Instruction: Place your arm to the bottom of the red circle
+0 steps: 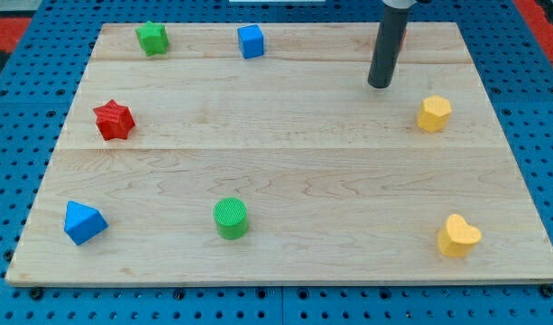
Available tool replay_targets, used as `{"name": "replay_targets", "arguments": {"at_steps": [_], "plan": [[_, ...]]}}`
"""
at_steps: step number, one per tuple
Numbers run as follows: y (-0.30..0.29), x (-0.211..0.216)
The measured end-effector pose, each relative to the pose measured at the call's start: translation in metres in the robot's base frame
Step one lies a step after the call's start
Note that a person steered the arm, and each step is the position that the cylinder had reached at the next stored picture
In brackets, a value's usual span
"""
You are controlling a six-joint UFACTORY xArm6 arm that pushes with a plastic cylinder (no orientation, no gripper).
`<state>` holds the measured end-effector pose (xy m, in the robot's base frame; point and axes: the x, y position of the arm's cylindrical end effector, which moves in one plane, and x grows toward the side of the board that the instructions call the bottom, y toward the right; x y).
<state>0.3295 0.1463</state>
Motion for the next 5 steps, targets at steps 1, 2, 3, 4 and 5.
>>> {"name": "replay_targets", "arguments": {"at_steps": [1, 2, 3, 4, 5], "plan": [[0.000, 0.001], [-0.016, 0.002], [-0.040, 0.002], [-0.039, 0.002], [-0.039, 0.002]]}}
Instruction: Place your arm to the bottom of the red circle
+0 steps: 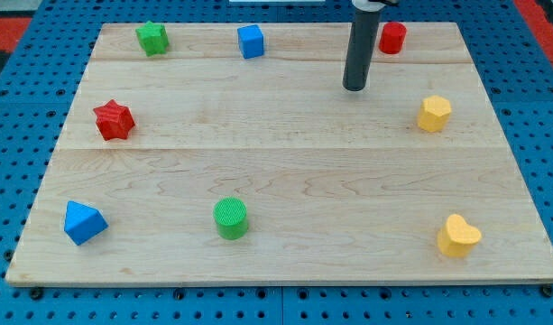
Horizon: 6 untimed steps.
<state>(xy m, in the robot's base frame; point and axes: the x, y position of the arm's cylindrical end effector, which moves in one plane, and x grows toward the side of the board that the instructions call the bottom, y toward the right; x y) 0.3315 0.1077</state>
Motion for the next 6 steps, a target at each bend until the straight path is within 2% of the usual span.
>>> {"name": "replay_targets", "arguments": {"at_steps": [6], "plan": [[0.036, 0.000]]}}
